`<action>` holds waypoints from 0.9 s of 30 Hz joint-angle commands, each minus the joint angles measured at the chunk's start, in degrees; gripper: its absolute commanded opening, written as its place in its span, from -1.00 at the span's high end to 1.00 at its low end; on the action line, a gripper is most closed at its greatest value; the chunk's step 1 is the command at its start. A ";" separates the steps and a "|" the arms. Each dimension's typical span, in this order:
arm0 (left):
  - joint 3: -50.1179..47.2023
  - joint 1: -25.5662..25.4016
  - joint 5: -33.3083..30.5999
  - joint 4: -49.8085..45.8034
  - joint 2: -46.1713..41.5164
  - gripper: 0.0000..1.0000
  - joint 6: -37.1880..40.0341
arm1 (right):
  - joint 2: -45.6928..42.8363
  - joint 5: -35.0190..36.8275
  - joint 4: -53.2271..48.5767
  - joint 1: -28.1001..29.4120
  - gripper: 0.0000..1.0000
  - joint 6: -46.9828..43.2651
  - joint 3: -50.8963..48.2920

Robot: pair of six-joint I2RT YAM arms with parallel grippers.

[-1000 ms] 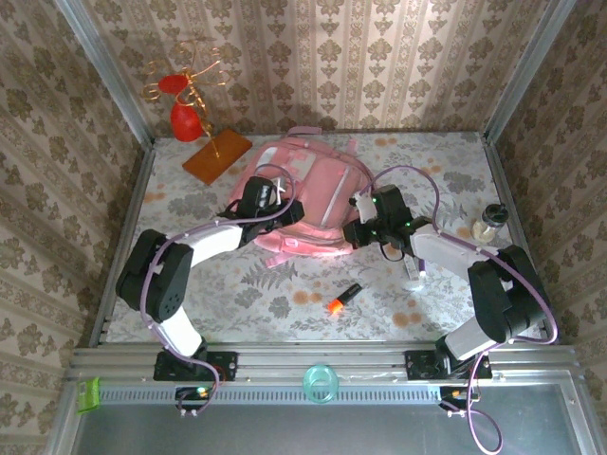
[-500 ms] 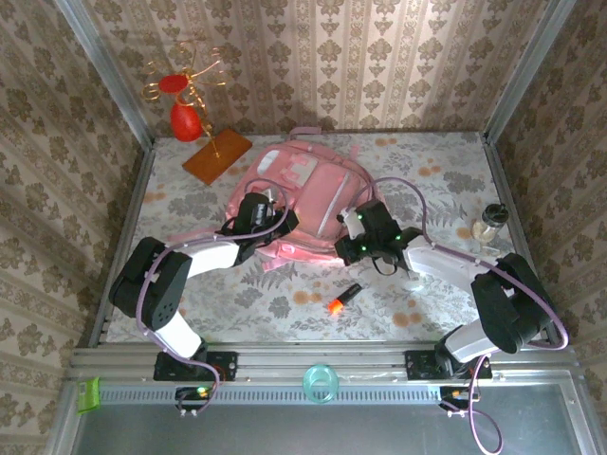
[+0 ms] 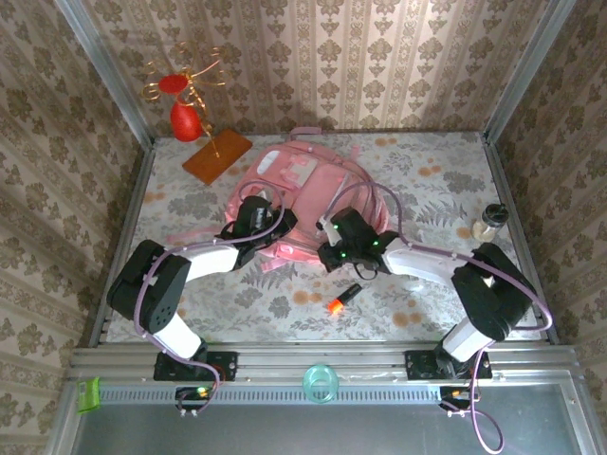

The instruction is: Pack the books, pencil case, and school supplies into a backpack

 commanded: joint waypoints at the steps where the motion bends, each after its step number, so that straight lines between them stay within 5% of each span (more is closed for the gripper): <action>1: 0.29 -0.73 -4.73 4.04 -1.30 1.00 -3.46 | 2.70 -2.54 7.37 3.38 1.00 4.40 2.54; 17: -2.41 -1.36 -2.37 5.30 -3.03 1.00 -2.47 | 7.32 4.62 24.68 5.72 0.93 16.87 7.69; 22: -2.03 4.38 6.88 1.19 -4.60 1.00 4.31 | -1.45 -1.59 13.13 3.35 0.56 10.67 2.09; 27: 0.23 9.91 14.99 -11.99 -7.80 1.00 18.26 | -14.41 -6.25 1.53 -6.79 0.25 5.98 -4.84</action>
